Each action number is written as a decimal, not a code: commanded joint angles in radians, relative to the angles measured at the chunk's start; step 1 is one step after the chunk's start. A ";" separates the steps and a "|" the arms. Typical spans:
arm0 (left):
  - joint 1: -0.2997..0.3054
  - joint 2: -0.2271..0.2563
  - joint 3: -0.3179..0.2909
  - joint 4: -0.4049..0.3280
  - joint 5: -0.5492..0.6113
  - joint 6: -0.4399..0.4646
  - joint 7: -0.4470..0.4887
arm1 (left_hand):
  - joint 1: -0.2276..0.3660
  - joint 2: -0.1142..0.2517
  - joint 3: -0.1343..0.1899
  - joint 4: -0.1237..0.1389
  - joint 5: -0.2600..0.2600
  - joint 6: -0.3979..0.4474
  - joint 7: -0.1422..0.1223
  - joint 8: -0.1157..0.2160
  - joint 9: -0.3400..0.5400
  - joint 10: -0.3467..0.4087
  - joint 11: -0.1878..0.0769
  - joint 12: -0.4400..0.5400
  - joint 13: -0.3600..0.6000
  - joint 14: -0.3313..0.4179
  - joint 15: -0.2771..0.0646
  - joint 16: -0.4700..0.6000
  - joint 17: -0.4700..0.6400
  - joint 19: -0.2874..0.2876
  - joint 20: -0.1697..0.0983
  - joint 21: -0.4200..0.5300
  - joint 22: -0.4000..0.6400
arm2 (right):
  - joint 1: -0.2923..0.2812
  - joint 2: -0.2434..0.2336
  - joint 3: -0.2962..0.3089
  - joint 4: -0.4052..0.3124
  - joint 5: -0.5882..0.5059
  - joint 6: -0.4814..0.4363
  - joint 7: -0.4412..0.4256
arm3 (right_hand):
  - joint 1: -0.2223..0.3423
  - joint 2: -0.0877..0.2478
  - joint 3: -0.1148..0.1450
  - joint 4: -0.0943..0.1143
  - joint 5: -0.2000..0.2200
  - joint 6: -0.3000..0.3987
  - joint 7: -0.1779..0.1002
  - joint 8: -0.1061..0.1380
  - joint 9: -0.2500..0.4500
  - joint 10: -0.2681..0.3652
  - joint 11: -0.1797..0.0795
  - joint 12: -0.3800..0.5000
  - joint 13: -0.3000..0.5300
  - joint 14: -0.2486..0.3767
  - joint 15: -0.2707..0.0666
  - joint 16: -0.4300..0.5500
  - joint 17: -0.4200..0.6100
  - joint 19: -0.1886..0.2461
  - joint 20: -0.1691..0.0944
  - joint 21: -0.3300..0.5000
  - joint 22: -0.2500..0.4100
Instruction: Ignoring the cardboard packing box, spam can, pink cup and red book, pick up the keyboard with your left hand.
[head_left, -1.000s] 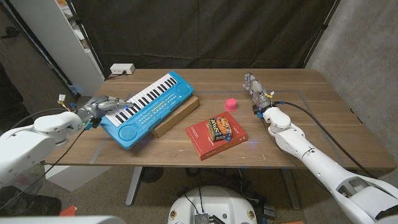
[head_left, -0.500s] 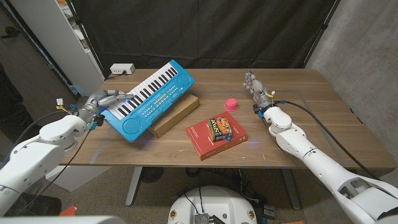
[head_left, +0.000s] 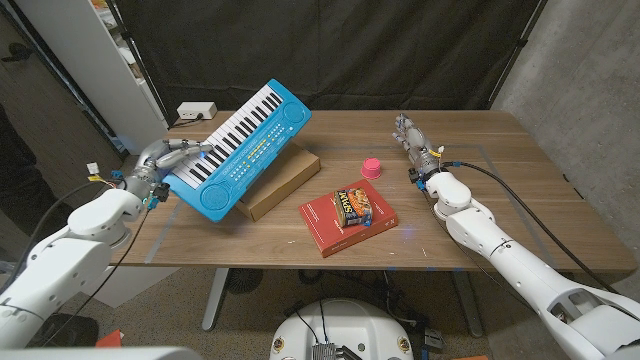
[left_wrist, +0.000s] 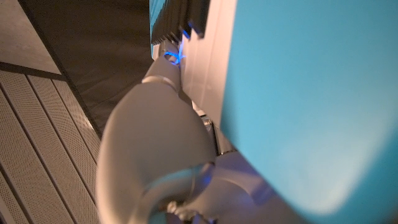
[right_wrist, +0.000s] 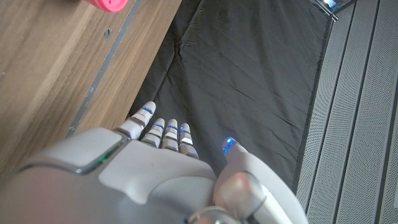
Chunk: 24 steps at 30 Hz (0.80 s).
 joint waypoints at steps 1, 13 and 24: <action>-0.002 -0.024 0.000 -0.014 0.014 -0.061 0.027 | 0.104 0.110 0.014 0.007 -0.001 0.050 -0.046 -0.004 0.003 0.112 -0.108 0.003 0.005 0.150 -0.138 -0.001 0.003 -0.017 -0.015 0.008 0.003 | -0.015 -0.008 0.006 -0.024 -0.002 0.002 -0.007 | 0.008 0.030 0.001 -0.006 0.005 0.001 0.008 0.002 0.002 0.006 0.000 -0.003 0.003 0.004 -0.003 -0.002 0.002 0.004 -0.036 0.000 0.003; -0.006 -0.049 -0.005 -0.027 0.029 -0.108 0.050 | 0.104 0.109 0.015 0.007 -0.001 0.051 -0.045 -0.007 0.001 0.113 -0.109 -0.001 0.010 0.151 -0.137 -0.003 0.006 -0.023 -0.016 0.020 0.002 | -0.033 -0.020 0.016 -0.053 -0.005 0.002 -0.017 | 0.009 0.030 0.001 -0.007 0.005 0.001 0.008 0.002 0.002 0.006 0.002 -0.003 0.003 0.005 -0.003 -0.002 0.002 0.004 -0.036 0.000 0.003; -0.018 -0.069 -0.007 -0.037 0.049 -0.145 0.067 | 0.102 0.108 0.016 0.008 -0.001 0.054 -0.046 -0.010 0.000 0.115 -0.109 -0.004 0.016 0.151 -0.138 -0.004 0.009 -0.027 -0.017 0.031 0.001 | -0.035 -0.020 0.017 -0.052 -0.006 0.010 -0.013 | 0.009 0.030 0.002 -0.007 0.005 0.002 0.009 0.002 0.002 0.007 0.002 -0.003 0.003 0.004 -0.003 -0.002 0.002 0.004 -0.036 0.000 0.003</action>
